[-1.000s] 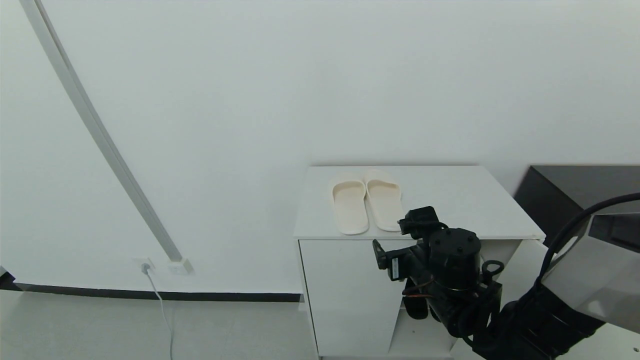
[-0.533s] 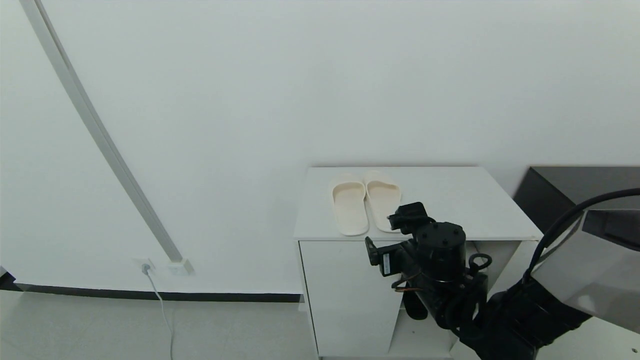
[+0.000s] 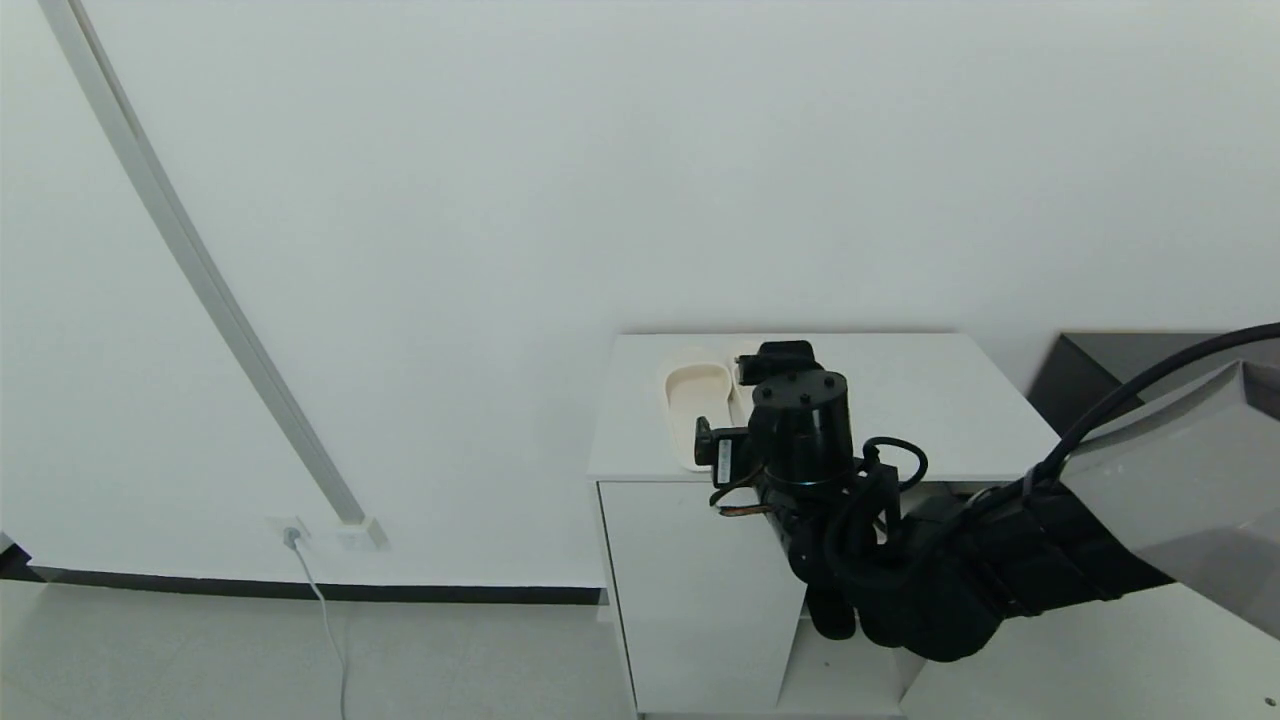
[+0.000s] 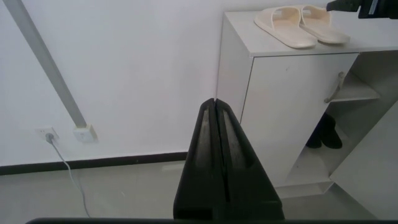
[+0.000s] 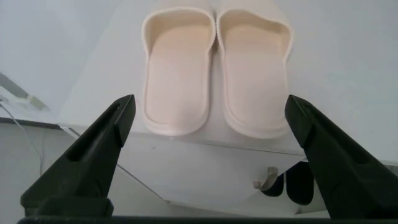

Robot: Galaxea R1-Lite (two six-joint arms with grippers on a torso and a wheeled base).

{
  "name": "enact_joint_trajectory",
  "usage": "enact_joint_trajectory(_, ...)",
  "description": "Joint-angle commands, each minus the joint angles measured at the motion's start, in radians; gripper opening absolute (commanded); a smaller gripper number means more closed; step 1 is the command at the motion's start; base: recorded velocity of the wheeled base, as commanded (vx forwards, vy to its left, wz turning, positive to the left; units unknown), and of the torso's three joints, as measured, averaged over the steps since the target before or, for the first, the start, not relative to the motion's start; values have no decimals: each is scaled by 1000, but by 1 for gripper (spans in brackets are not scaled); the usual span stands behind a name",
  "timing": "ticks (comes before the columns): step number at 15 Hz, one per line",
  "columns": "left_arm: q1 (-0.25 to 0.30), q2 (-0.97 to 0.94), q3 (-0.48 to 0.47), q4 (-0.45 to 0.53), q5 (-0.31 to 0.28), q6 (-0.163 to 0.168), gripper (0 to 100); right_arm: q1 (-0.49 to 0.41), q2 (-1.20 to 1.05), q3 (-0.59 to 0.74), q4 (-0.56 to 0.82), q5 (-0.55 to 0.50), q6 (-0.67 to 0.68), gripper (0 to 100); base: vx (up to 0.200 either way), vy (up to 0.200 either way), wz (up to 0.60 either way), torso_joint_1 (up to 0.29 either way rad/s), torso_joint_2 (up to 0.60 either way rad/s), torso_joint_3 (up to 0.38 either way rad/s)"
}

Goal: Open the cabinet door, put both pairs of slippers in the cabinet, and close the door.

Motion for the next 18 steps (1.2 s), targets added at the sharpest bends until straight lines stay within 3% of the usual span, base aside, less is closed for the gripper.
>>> enact_joint_trajectory(1,0,1,0,0,0,-1,0,-1,27,-6,3,0,20,100,0,0,0,0,0,0)
enact_joint_trajectory(4,2,1,0,0,-1,1,0,-9,36,6,1,0,29,100,0,0,0,0,0,0)
enact_joint_trajectory(13,0,1,0,0,-1,1,0,-15,70,26,-3,2,58,100,200,0,0,2,3,1)
enact_joint_trajectory(18,2,1,0,0,0,-1,0,-21,107,27,-22,23,70,100,0,0,0,0,0,0)
